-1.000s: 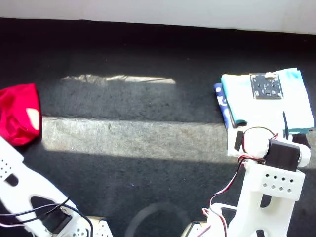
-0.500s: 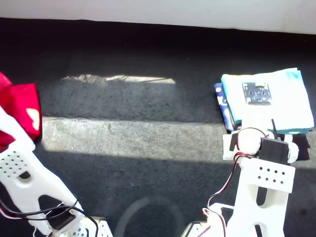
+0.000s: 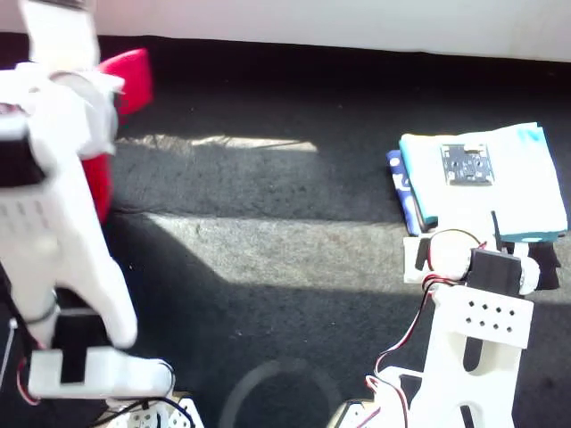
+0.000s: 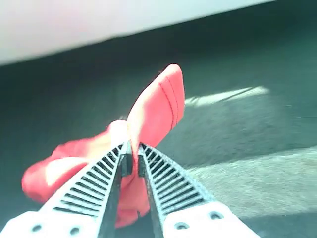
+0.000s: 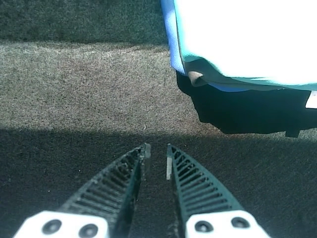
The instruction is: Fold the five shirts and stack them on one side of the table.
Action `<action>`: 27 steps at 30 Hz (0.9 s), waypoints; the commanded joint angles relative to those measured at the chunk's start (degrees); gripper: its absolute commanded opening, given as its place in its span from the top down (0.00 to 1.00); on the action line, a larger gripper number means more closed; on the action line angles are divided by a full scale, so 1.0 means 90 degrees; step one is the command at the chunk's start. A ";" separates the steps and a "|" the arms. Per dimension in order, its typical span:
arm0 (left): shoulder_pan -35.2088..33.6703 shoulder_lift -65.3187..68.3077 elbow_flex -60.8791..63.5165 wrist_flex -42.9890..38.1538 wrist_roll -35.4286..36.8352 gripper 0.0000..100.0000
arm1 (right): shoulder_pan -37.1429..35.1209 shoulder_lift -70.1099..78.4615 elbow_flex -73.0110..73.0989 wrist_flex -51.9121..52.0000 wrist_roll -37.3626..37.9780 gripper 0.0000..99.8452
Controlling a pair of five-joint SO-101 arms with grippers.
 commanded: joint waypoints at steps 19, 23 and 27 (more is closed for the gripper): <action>0.0972 -0.0855 0.2476 -0.0117 0.0430 0.99 | -0.0044 -0.0112 -0.0063 -0.0093 0.0000 0.93; 0.0347 -0.0835 0.3570 -0.0147 0.0420 0.99 | -0.0054 -0.0083 -0.0054 -0.0151 0.0000 0.93; -0.0161 -0.0864 0.4430 -0.0147 0.0410 0.99 | -0.0054 -0.0054 -0.0054 -0.0181 0.0000 0.93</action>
